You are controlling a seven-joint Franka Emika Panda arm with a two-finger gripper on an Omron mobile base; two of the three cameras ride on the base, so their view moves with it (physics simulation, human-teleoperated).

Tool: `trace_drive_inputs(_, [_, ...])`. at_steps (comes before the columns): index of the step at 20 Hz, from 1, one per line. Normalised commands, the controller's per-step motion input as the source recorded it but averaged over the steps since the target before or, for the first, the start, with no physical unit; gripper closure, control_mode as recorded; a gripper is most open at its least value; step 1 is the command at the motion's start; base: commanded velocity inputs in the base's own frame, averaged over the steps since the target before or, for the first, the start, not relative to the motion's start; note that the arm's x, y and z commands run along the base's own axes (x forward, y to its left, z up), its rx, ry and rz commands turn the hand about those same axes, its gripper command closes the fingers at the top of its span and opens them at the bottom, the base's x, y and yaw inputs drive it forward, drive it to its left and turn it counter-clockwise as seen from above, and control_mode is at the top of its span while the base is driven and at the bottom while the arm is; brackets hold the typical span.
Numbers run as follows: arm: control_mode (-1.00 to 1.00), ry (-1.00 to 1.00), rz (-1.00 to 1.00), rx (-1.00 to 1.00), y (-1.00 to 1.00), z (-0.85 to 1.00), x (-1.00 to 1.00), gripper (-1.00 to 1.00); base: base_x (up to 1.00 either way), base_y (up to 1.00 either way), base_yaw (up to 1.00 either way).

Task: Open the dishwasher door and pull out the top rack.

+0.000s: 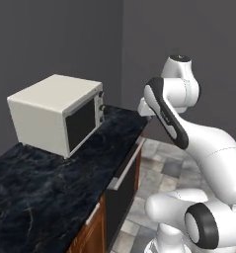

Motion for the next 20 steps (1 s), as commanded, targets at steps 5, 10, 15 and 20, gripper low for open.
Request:
trace_drive_inputs(5, [1.0, 0.0, 0.0, 0.0, 0.0, 0.0, 0.0, -1.0, -0.19, 0.1, -0.27])
trace_drive_inputs(10, [1.0, 0.0, 0.0, 0.0, 0.0, 0.0, 0.0, -1.0, -0.15, 0.11, -0.25])
trace_drive_inputs(15, [1.0, 0.0, 0.0, 0.0, 0.0, 0.0, 0.0, -1.0, -0.14, 0.19, -0.2])
trace_drive_inputs(20, [-1.0, 0.0, -0.06, 0.06, 0.04, -0.07, -0.02, -1.0, -0.04, 0.13, -0.09])
